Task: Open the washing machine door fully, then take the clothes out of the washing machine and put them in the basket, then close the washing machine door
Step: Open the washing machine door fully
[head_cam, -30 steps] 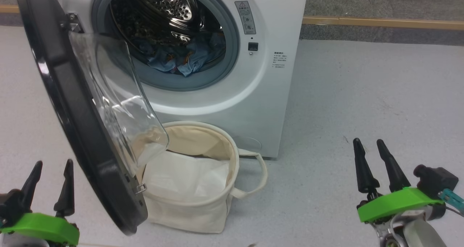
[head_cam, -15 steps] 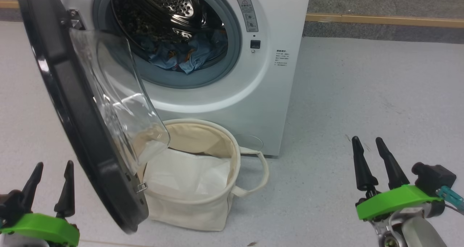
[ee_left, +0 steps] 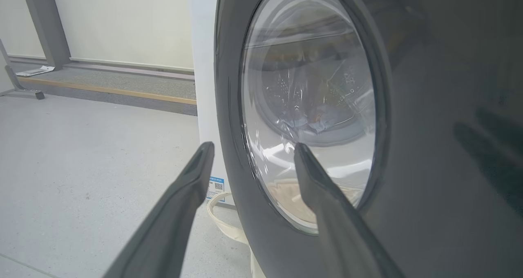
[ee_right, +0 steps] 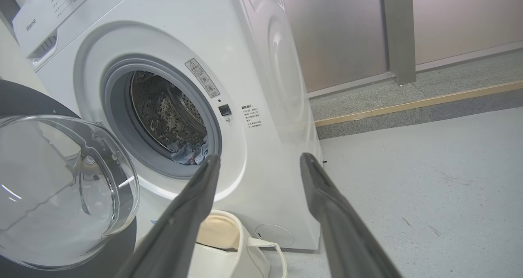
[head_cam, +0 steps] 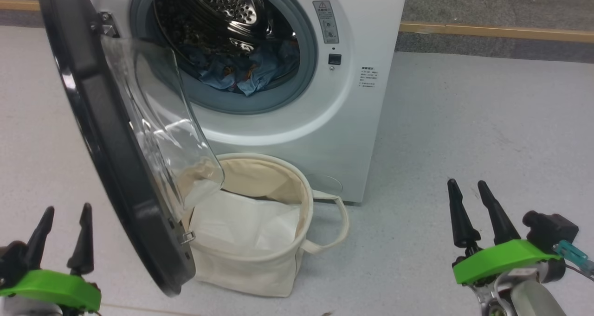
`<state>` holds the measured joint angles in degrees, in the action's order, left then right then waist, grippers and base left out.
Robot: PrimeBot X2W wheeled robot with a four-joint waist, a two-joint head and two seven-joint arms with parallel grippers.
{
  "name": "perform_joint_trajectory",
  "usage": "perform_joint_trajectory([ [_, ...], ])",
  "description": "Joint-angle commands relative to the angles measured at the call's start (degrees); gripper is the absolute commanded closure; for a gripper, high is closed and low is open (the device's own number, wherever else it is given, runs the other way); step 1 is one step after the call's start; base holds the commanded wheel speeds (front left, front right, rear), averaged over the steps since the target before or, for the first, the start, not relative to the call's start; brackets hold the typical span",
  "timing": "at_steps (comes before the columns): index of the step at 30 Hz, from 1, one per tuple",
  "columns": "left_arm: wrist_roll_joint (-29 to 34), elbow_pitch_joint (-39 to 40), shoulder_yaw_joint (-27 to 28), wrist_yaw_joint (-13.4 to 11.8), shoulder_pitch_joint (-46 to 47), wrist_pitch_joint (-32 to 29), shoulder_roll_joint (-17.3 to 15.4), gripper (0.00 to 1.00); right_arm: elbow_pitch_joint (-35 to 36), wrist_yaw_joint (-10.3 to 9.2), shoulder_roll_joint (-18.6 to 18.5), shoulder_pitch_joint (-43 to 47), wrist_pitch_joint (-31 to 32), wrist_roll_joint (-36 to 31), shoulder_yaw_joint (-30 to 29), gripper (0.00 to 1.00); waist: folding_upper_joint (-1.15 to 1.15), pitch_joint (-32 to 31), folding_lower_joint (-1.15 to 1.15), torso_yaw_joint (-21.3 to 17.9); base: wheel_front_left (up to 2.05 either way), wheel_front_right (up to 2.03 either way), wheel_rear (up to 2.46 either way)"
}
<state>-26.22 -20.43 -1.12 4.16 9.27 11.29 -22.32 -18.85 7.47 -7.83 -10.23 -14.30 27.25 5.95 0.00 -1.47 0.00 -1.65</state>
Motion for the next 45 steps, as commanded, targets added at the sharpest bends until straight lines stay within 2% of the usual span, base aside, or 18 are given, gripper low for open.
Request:
perform_joint_trajectory([
  [1,-0.5,1.8,2.3,0.4,3.9,0.9,-2.3,0.15,1.6,0.02,0.0,-2.1,-0.7,0.1,1.2,0.00,0.00,0.1,0.00,0.2,0.00,0.00,0.00],
  [2,-0.7,1.9,2.4,0.4,4.0,0.9,-2.4,0.85,1.5,0.02,0.0,-2.2,-0.7,0.2,1.2,0.00,0.00,0.1,0.00,0.3,0.00,0.00,0.00],
  [4,-1.3,2.2,2.9,0.1,4.5,0.8,-2.3,0.99,1.2,0.02,0.0,-2.2,-0.7,0.4,1.0,0.00,0.00,0.1,0.00,0.6,0.00,0.00,0.00],
  [10,-5.0,5.8,5.3,-0.7,6.1,-0.6,-1.6,1.00,0.3,0.02,-0.1,-2.1,-0.7,0.6,1.0,0.00,0.00,0.0,0.00,1.5,0.00,0.00,0.00],
  [12,-6.0,10.2,6.5,-2.1,7.4,-1.7,-1.6,1.00,0.2,0.02,-0.1,-1.9,-0.7,0.7,0.6,0.00,0.00,-0.3,0.00,2.2,0.00,0.00,0.00],
  [14,-7.5,14.4,6.9,-2.9,8.7,-2.8,-0.7,0.94,0.1,0.02,-0.1,-1.6,-0.7,0.7,0.4,0.00,0.00,-0.7,0.00,2.9,0.00,0.00,0.00],
  [16,-9.3,19.6,6.7,-3.4,9.8,-4.6,0.6,0.94,0.1,0.02,-0.1,-1.4,-0.7,0.7,0.4,0.00,0.00,-1.0,0.00,3.5,0.00,0.00,0.00],
  [18,-10.2,25.5,5.4,-4.0,10.8,-6.9,1.5,0.91,0.1,0.02,-0.1,-1.2,-0.7,0.7,0.4,0.00,0.00,-1.2,0.00,4.1,0.00,0.00,0.00],
  [22,-10.7,35.4,1.3,-6.2,12.4,-12.9,3.3,0.96,0.1,0.02,-0.1,-1.0,-0.7,0.6,0.4,0.00,0.00,-1.7,0.00,5.0,0.00,0.00,0.00],
  [23,-10.8,37.2,0.2,-7.0,12.8,-14.5,3.8,0.99,0.1,0.02,-0.1,-0.9,-0.7,0.6,0.4,0.00,0.00,-1.7,0.00,5.2,0.00,0.00,0.00],
  [27,-12.1,41.6,-4.9,-9.1,13.6,-20.3,6.7,1.00,0.0,0.02,0.0,-0.9,-0.7,0.5,0.5,0.00,0.00,-1.9,0.00,5.7,0.00,0.00,0.00],
  [32,-11.2,40.8,-11.6,-10.7,13.1,-23.0,10.4,1.00,0.1,0.02,0.0,-1.1,-0.7,0.3,0.4,0.00,0.00,-1.9,0.00,6.2,0.00,0.00,0.00],
  [37,-8.2,37.0,-18.2,-11.0,11.0,-21.7,13.9,1.00,0.4,0.02,-0.1,-1.5,-0.7,0.1,0.5,0.00,0.00,-1.4,0.00,5.9,0.00,0.00,0.00],
  [45,-4.3,26.6,-20.2,-13.8,8.3,-14.3,16.6,1.00,0.9,0.02,0.0,-1.9,-0.7,0.1,0.4,0.00,0.00,-0.2,0.00,5.7,0.00,0.00,0.00],
])
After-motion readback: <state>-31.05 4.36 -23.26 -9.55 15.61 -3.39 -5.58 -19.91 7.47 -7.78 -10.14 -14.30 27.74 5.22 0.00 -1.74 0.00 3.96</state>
